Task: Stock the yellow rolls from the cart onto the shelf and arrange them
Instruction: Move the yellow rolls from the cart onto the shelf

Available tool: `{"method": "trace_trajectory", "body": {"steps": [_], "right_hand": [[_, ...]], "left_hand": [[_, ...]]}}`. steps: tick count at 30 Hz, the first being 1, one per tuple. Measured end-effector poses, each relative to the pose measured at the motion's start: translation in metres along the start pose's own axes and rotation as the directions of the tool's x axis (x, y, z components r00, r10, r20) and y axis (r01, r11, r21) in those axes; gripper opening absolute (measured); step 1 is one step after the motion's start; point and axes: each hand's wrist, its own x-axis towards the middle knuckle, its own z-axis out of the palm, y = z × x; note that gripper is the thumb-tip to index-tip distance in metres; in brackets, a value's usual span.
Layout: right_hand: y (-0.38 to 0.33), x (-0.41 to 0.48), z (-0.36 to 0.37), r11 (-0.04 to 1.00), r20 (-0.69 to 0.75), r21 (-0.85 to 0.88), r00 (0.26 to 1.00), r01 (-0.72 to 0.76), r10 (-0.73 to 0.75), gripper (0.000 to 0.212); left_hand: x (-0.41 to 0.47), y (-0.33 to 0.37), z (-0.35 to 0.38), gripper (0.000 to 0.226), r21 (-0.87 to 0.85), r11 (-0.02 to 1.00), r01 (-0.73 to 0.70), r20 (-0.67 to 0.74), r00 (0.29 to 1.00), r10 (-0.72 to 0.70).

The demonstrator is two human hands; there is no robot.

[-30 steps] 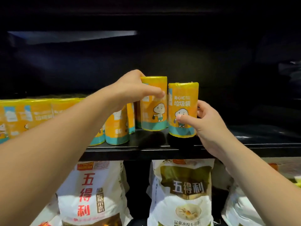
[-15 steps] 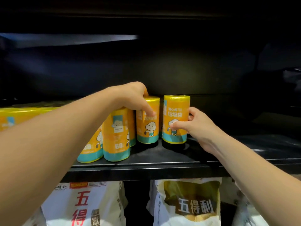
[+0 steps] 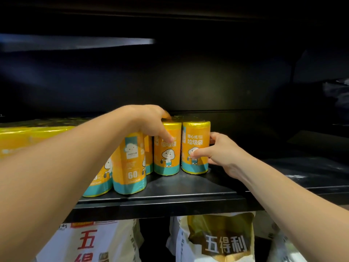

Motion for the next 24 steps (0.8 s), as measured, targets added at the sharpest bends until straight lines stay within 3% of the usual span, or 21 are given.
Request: {"method": "trace_trajectory", "body": {"steps": [8, 17, 24], "right_hand": [[0.001, 0.001, 0.003, 0.999, -0.003, -0.033, 0.999, 0.032, -0.032, 0.055], [0.003, -0.007, 0.004, 0.966, -0.038, -0.225, 0.99, 0.127, -0.139, 0.07], [0.004, -0.015, 0.004, 0.928, -0.039, -0.33, 0.98, 0.173, -0.197, 0.075]], "left_hand": [[0.001, -0.002, 0.002, 0.084, 0.071, 0.997, 0.014, -0.047, 0.999, -0.011], [0.001, 0.002, 0.001, 0.08, 0.159, 0.987, -0.002, -0.046, 0.999, 0.01], [-0.002, 0.007, 0.001, 0.077, 0.422, 0.906, -0.037, -0.052, 0.997, 0.065]]}}
